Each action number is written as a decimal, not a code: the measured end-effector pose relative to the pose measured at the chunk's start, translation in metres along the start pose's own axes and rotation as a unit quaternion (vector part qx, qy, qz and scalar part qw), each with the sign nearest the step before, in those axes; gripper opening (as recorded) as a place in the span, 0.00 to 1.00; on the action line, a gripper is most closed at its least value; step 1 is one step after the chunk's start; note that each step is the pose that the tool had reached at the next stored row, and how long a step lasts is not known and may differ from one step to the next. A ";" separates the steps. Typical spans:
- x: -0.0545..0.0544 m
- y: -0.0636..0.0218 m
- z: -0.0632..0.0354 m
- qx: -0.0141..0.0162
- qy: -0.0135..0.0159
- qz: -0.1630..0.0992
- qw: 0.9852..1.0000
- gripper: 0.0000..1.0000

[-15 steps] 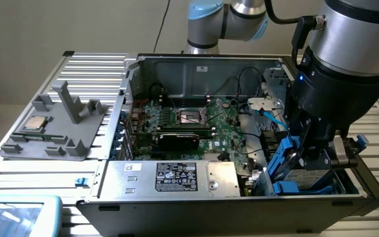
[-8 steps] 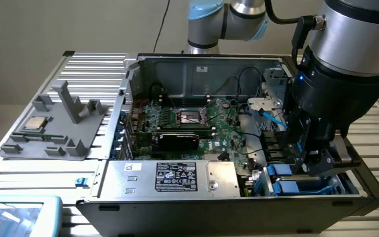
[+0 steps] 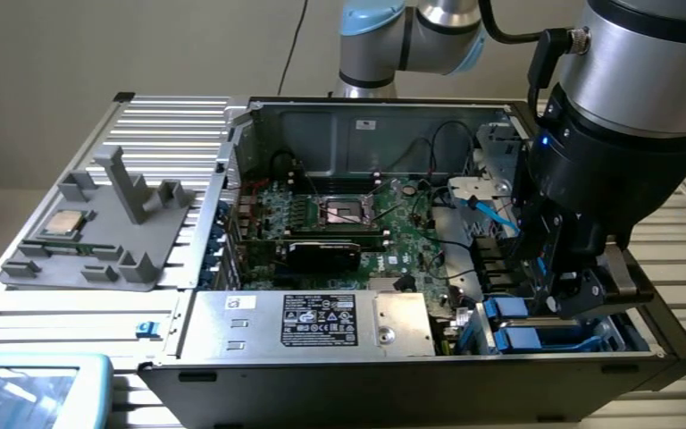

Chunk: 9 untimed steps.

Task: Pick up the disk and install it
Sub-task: 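Insert the disk into the insertion slot, then insert the first disk wire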

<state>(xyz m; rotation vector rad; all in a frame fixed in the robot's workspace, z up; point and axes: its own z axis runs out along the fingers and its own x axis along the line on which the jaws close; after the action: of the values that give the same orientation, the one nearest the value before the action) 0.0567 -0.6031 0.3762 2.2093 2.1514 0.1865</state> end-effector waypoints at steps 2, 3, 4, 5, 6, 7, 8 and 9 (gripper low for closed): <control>0.000 0.0000 0.0000 0.000 0.000 0.000 1.000 0.58; 0.000 0.0000 0.0000 0.000 0.000 0.000 1.000 0.58; 0.000 0.0000 0.0000 0.000 0.000 0.000 1.000 0.58; 0.000 0.0000 0.0000 0.000 0.000 0.000 1.000 0.58; 0.000 0.0000 0.0000 0.000 0.000 0.000 1.000 0.58; 0.000 0.0000 0.0000 0.000 0.000 0.000 1.000 0.58; 0.000 0.0000 0.0000 0.000 0.000 0.000 1.000 0.58; 0.000 0.0000 0.0000 0.000 0.000 0.000 1.000 0.58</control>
<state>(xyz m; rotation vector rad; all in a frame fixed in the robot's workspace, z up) 0.0567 -0.6031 0.3762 2.2093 2.1514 0.1867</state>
